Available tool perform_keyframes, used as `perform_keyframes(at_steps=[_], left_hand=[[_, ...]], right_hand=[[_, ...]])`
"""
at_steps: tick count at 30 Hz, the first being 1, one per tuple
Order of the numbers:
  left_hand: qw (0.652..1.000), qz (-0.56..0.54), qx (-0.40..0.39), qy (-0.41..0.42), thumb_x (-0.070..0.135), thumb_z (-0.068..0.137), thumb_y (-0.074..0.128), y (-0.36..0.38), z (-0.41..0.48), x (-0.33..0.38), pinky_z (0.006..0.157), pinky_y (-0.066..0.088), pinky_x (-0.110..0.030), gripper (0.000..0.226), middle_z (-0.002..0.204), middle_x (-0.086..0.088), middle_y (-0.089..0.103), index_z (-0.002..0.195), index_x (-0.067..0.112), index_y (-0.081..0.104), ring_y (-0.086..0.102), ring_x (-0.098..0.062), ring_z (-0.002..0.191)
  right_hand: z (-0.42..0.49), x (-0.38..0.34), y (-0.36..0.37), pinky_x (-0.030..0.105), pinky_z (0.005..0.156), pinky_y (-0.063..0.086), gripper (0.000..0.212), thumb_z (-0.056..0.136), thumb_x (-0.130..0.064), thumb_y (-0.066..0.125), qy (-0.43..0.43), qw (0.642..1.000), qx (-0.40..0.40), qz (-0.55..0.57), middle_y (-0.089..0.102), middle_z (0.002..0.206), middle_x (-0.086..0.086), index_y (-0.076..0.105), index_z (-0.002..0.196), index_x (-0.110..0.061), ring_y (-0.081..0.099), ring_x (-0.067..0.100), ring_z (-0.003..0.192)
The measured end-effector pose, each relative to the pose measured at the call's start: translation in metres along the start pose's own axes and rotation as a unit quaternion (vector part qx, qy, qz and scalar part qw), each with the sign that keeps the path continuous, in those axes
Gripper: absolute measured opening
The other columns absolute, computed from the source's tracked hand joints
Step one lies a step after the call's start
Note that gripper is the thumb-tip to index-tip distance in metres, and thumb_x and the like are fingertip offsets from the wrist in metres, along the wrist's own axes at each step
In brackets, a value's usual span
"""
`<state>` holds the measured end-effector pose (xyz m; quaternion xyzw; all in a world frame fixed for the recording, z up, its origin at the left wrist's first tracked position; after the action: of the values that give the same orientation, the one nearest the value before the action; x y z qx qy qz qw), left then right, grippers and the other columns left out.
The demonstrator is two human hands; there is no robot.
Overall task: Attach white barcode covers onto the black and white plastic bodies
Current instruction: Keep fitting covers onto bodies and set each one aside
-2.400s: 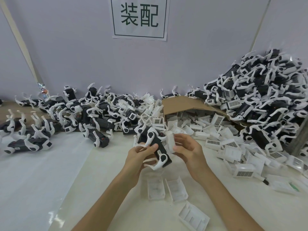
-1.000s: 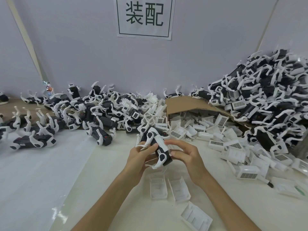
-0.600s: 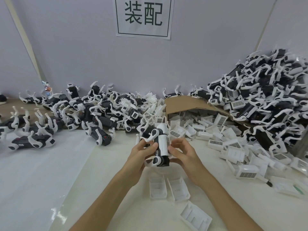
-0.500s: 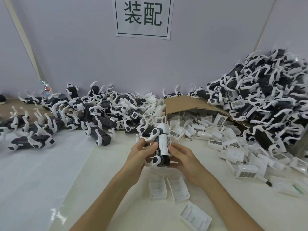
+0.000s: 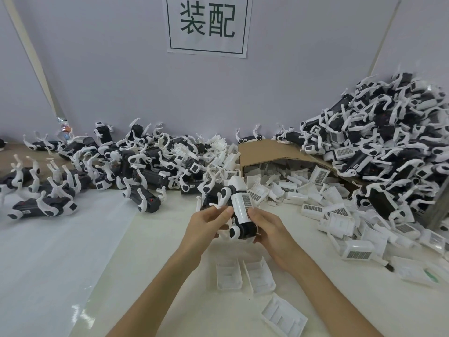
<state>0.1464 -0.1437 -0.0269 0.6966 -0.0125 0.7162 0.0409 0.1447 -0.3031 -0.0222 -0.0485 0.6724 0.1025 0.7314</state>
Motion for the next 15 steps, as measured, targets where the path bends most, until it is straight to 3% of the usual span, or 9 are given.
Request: perform_keyframes(at_steps=[3,6,8,10,15], left_hand=[[0.999,0.03,-0.045,0.0,0.051,0.097,0.055,0.011,-0.004,-0.001,0.08,0.049,-0.024,0.028,0.1,0.008,0.077,0.1,0.037,0.079,0.066,-0.003,0.08],[0.997,0.033,-0.075,0.008,0.063,0.091,0.049,0.018,-0.008,0.003,0.082,0.047,-0.019,0.031,0.1,0.016,0.076,0.091,0.049,0.078,0.067,0.005,0.092],[0.993,0.046,-0.102,0.037,0.06,0.093,0.053,0.022,-0.009,0.005,0.083,0.047,-0.014,0.033,0.108,0.018,0.075,0.107,0.042,0.076,0.066,0.007,0.102],[0.99,0.067,-0.104,0.07,0.052,0.095,0.06,0.023,-0.009,0.007,0.089,0.047,-0.018,0.037,0.111,0.017,0.074,0.123,0.031,0.07,0.066,0.002,0.108],[0.988,0.074,-0.096,0.092,0.036,0.099,0.06,0.023,-0.008,0.007,0.1,0.051,-0.031,0.033,0.113,0.01,0.075,0.127,0.021,0.068,0.068,-0.006,0.11]], right_hand=[[0.0,0.0,-0.002,0.023,0.055,0.038,0.05,0.08,-0.046,0.064,-0.007,1.0,0.013,-0.015,0.064,0.083,0.007,0.068,0.112,-0.007,0.057,0.013,0.064],[0.0,-0.001,-0.003,0.031,0.061,0.043,0.053,0.077,-0.044,0.068,-0.008,1.0,0.014,0.003,0.07,0.086,0.008,0.065,0.115,-0.007,0.064,0.019,0.069],[0.0,-0.002,-0.004,0.034,0.064,0.042,0.05,0.078,-0.043,0.069,-0.013,1.0,0.019,-0.005,0.072,0.09,0.008,0.065,0.115,-0.009,0.066,0.021,0.075],[-0.001,-0.002,-0.004,0.027,0.06,0.043,0.046,0.079,-0.043,0.067,-0.016,0.999,0.022,-0.025,0.074,0.091,0.006,0.065,0.114,-0.012,0.067,0.019,0.077],[-0.002,-0.003,-0.004,0.021,0.055,0.041,0.045,0.08,-0.043,0.066,-0.031,0.998,0.026,-0.054,0.076,0.087,0.002,0.064,0.111,-0.011,0.067,0.016,0.075]])
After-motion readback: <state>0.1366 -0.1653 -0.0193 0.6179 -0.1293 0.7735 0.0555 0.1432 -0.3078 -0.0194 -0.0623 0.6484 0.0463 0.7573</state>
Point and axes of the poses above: each hand's wrist, its own z-axis towards the middle knuckle, its own y-axis out of the palm, x = y × z, the point moved 6 cm from there along z, towards the middle knuckle
